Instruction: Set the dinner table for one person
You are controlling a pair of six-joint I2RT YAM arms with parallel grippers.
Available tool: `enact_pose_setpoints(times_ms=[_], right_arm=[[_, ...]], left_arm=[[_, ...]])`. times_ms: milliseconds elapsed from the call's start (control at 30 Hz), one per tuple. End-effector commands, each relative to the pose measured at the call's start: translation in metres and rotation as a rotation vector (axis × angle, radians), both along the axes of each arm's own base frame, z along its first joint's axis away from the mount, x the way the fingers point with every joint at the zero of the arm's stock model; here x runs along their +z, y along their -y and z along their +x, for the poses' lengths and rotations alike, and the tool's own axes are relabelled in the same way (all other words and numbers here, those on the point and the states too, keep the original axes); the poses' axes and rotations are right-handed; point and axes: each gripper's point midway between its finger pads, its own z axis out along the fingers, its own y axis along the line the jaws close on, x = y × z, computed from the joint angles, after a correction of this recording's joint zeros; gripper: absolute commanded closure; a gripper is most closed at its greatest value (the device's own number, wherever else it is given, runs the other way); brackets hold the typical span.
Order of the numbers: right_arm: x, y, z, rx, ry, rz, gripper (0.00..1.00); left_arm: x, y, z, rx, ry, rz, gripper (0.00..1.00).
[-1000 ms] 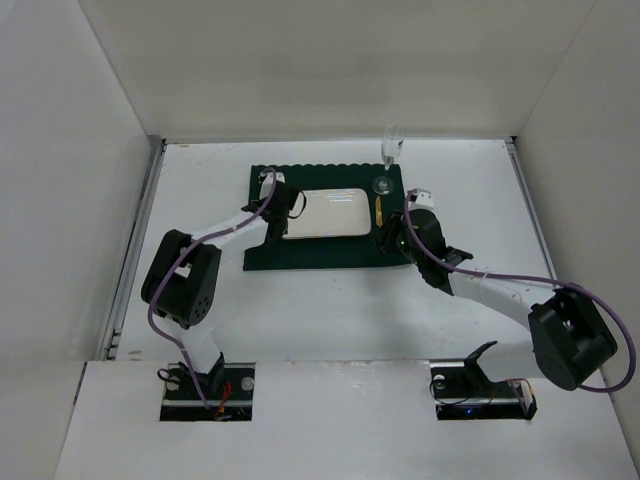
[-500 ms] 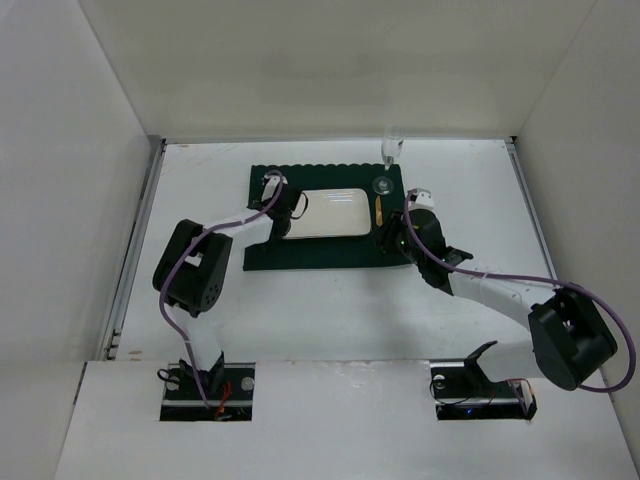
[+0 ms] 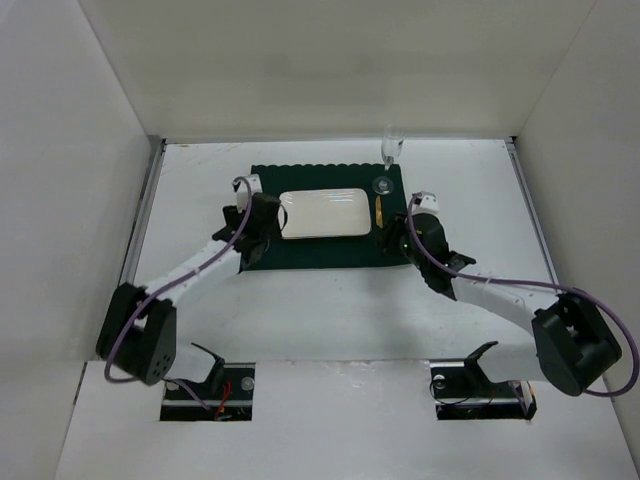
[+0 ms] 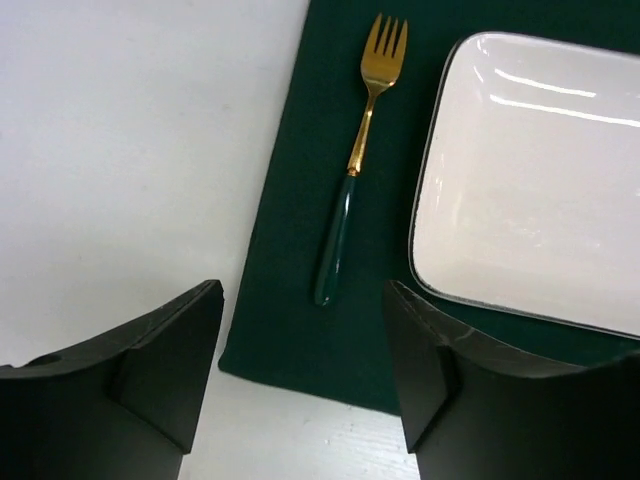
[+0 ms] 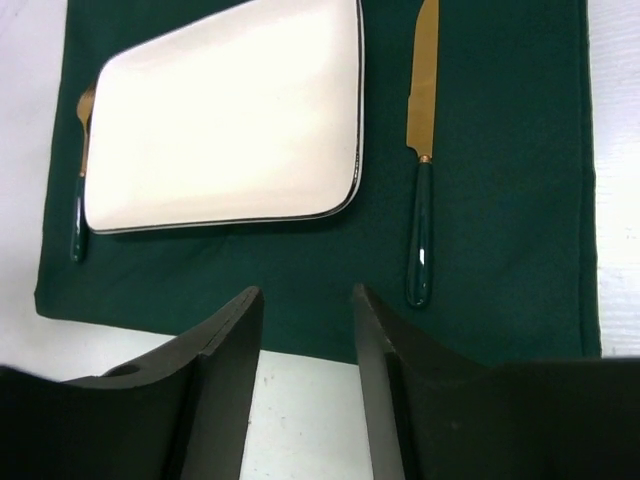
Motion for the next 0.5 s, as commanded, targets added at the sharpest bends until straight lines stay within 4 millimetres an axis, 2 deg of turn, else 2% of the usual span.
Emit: enact_pose_setpoints(times_ms=[0, 67, 100, 200, 233, 267, 367, 467], right_arm=[[0.036, 0.0, 0.007, -0.038, 0.127, 0.074, 0.61], [0.043, 0.007, 0.005, -0.065, 0.154, 0.094, 0.75], [0.046, 0.013, 0.004, -0.085, 0.166, 0.104, 0.78], [0.055, 0.034, 0.003, -0.163, 0.207, 0.147, 0.8], [0.057, 0.041, 0.004, -0.186, 0.218, 0.161, 0.78], [0.058, 0.047, 0.004, -0.209, 0.225, 0.173, 0.73], [0.055, 0.065, 0.005, -0.275, 0.229, 0.212, 0.53], [0.05, 0.08, 0.009, -0.328, 0.221, 0.217, 0.39]], left_arm=[[0.01, -0.01, -0.016, 0.075, 0.078, -0.118, 0.36], [0.012, -0.023, -0.029, 0.116, 0.107, -0.157, 0.31], [0.011, -0.03, -0.036, 0.142, 0.115, -0.177, 0.26], [0.004, -0.05, -0.052, 0.214, 0.12, -0.23, 0.14], [0.0, -0.057, -0.058, 0.238, 0.116, -0.249, 0.02], [-0.003, -0.06, -0.061, 0.251, 0.113, -0.261, 0.0], [-0.013, -0.073, -0.072, 0.297, 0.096, -0.291, 0.0], [-0.023, -0.086, -0.082, 0.363, 0.08, -0.307, 0.0]])
